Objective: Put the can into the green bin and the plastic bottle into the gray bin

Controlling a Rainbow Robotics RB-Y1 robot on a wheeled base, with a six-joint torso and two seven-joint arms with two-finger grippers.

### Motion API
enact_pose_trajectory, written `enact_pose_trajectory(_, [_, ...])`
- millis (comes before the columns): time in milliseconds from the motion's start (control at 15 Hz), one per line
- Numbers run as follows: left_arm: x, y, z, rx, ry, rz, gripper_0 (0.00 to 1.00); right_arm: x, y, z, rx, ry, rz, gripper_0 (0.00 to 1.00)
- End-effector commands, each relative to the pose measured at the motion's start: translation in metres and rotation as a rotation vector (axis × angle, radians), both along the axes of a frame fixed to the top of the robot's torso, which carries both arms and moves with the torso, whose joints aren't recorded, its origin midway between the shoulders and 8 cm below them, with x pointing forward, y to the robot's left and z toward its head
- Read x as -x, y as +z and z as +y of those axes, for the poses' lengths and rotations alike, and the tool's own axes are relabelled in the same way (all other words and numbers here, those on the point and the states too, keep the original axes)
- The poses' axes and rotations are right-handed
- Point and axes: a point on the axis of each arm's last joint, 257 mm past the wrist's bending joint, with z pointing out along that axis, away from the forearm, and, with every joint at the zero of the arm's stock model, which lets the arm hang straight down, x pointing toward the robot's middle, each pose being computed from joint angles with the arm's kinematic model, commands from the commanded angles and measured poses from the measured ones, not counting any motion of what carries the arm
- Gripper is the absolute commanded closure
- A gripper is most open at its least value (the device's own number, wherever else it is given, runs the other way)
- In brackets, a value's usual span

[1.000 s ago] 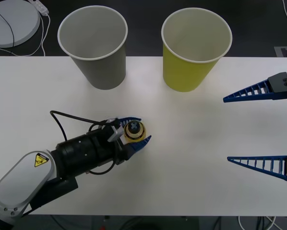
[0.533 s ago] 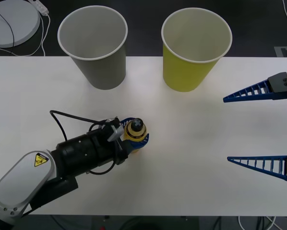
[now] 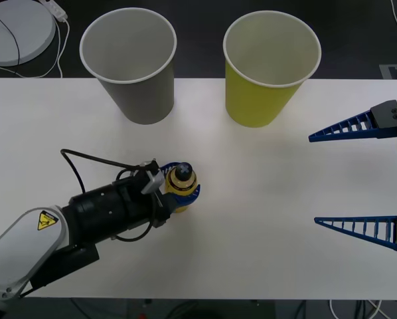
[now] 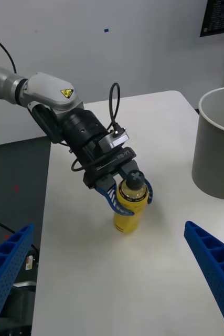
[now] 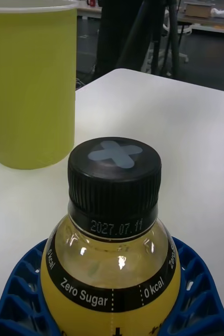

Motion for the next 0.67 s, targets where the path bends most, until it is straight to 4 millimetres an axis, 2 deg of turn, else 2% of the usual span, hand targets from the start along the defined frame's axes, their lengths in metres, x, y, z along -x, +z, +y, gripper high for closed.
enact_pose_trajectory(67, [-0.002, 0.004, 0.009, -0.004, 0.015, 0.004, 1.00, 0.000, 0.000, 0.000, 0.000, 0.000, 0.000, 0.00])
enact_pose_trajectory(533, [-0.014, 0.014, 0.035, -0.004, 0.090, -0.003, 1.00, 0.000, 0.000, 0.000, 0.000, 0.000, 0.000, 0.00])
enact_pose_trajectory(667, [-0.012, 0.018, 0.038, 0.021, 0.111, 0.024, 1.00, 0.000, 0.000, 0.000, 0.000, 0.000, 0.000, 0.00])
